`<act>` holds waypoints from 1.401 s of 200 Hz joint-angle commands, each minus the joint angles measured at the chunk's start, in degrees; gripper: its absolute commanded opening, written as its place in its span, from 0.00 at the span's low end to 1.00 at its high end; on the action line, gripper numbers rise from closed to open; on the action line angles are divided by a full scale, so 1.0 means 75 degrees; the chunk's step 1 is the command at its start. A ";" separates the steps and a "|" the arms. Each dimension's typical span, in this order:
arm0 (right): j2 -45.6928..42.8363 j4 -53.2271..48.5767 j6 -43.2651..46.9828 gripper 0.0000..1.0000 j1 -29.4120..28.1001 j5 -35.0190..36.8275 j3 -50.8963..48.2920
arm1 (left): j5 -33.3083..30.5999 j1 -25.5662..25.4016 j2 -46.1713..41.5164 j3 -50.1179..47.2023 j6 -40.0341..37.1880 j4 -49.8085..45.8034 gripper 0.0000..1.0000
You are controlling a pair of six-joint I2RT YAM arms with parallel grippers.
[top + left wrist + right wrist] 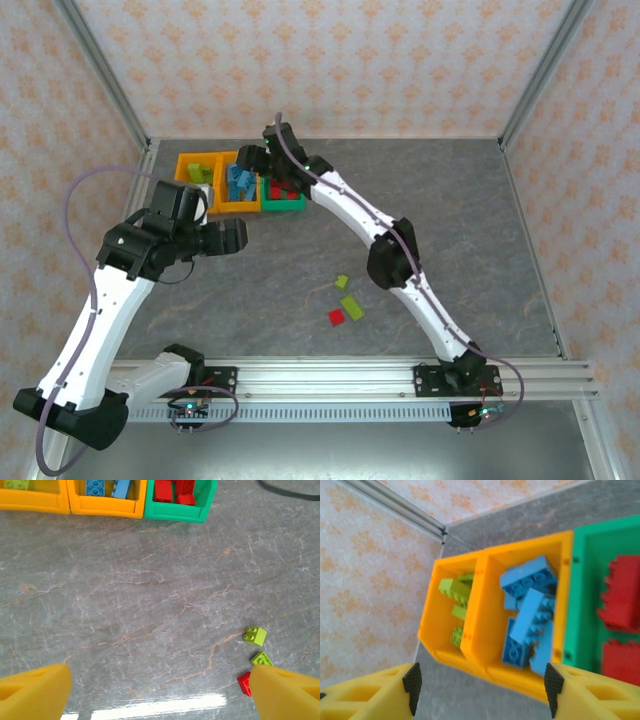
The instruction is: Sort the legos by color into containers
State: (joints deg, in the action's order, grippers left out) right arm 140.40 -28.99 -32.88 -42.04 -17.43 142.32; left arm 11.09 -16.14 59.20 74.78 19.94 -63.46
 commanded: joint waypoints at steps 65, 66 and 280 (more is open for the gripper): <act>-0.8150 -0.0039 -0.0888 0.71 0.0059 0.2426 -0.9581 | 0.0924 -0.1170 0.1013 -0.0860 0.0300 0.1208 0.93; -0.8232 -0.0067 -0.0930 0.71 0.0061 0.2469 -0.9673 | 0.0941 -0.1208 0.1060 -0.0863 0.0303 0.1225 0.92; -1.3455 -0.3684 -0.2369 0.75 0.0061 0.1223 -1.2748 | -0.0489 -0.4591 0.8141 0.1937 -0.1326 0.2600 0.39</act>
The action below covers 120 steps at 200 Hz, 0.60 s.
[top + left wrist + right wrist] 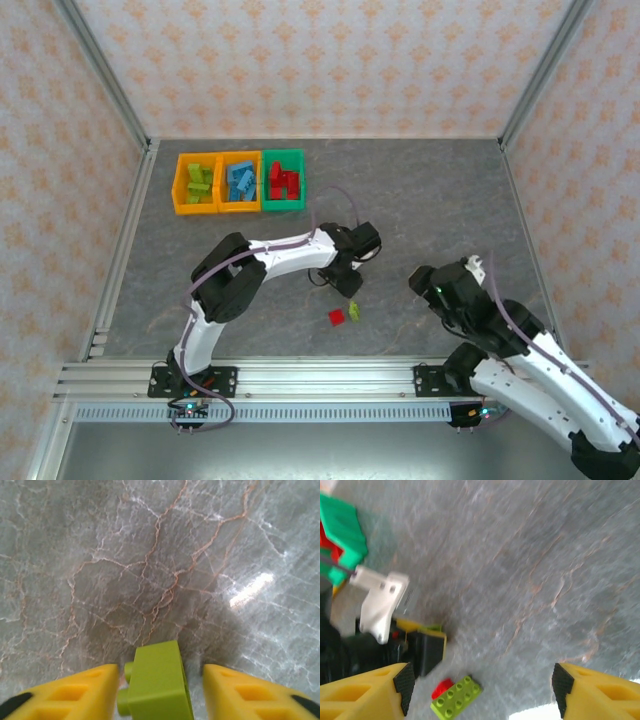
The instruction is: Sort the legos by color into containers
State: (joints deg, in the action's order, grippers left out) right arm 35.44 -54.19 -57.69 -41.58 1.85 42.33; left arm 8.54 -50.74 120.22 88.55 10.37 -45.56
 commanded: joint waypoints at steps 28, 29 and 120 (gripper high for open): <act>0.1134 -0.0351 0.1272 0.75 -0.0010 -0.2070 0.0968 | -0.0166 0.0077 -0.0208 -0.0003 0.0008 0.0262 0.20; 0.1152 -0.0330 0.1277 0.75 -0.0010 -0.2078 0.0973 | -0.0166 0.0082 -0.0226 -0.0004 0.0010 0.0262 0.19; 0.2365 0.1313 0.1041 0.74 -0.0031 -0.2271 0.1357 | 0.0087 0.4108 -0.3338 0.0266 0.0312 -0.0392 0.15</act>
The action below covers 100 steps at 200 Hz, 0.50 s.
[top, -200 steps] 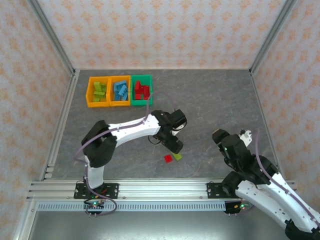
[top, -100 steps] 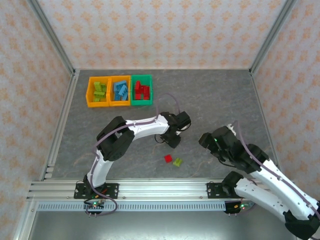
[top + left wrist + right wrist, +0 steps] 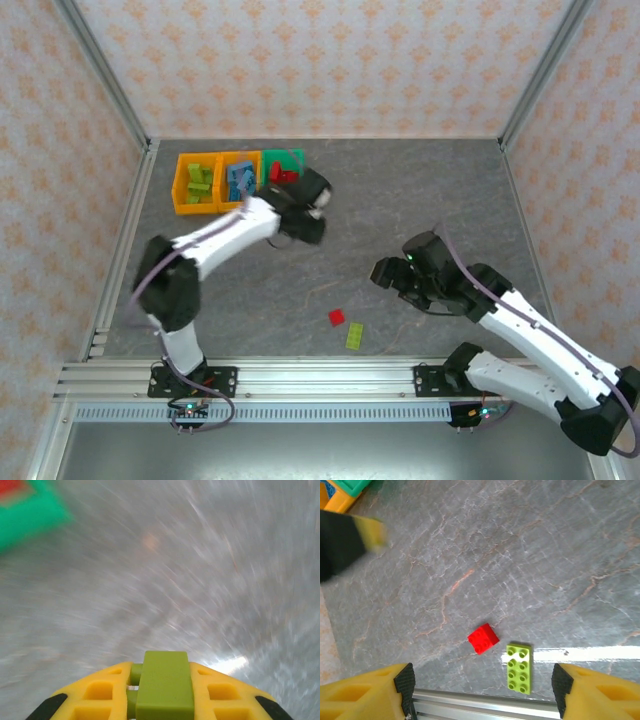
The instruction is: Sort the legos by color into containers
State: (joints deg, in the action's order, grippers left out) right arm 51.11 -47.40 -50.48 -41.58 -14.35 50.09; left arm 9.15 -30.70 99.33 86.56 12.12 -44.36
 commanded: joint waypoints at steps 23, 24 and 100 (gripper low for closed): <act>0.0597 0.0574 0.0101 0.75 -0.0045 -0.0160 0.0417 | 0.0088 0.3008 -0.0207 0.1414 -0.0087 -0.0939 0.15; 0.0600 0.0576 0.0099 0.75 -0.0057 -0.0160 0.0420 | 0.0102 0.3064 -0.0180 0.1452 -0.0084 -0.0946 0.15; 0.1253 0.0630 -0.0084 0.74 -0.0101 -0.0095 0.0913 | 0.0325 0.5368 0.3172 0.5041 0.0677 -0.1868 0.20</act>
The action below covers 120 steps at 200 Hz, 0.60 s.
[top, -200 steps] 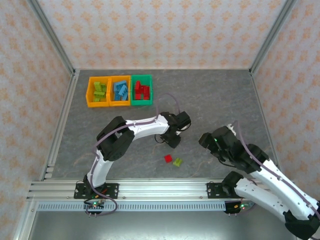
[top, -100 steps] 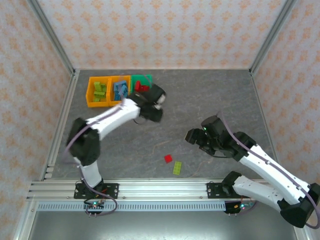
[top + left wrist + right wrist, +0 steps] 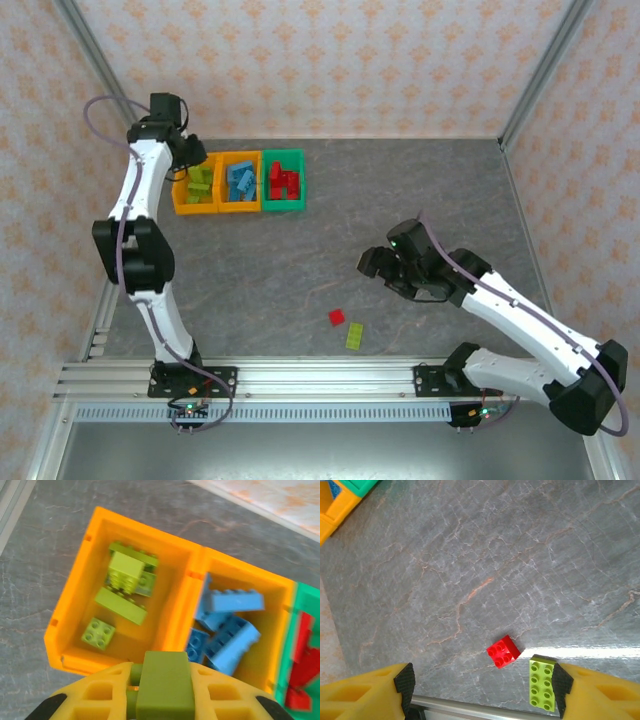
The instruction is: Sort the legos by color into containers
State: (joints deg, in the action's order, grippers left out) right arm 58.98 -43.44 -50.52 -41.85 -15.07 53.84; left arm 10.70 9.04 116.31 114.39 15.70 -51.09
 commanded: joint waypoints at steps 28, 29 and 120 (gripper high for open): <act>0.0653 -0.0291 -0.0092 0.74 -0.0132 0.0124 0.0779 | 0.0210 0.0222 0.1767 0.2323 0.0302 -0.1316 0.39; 0.0672 -0.0314 -0.0094 0.74 -0.0136 0.0141 0.0796 | 0.0212 0.0223 0.1754 0.2296 0.0317 -0.1295 0.41; 0.1491 -0.0927 -0.1117 0.74 -0.0698 0.0849 0.0326 | 0.0776 -0.0536 -0.2088 -0.1255 0.0167 -0.0284 0.64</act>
State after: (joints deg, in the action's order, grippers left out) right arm 67.85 -47.86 -55.53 -45.89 -10.94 58.67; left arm 14.48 8.97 114.15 113.06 17.54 -56.73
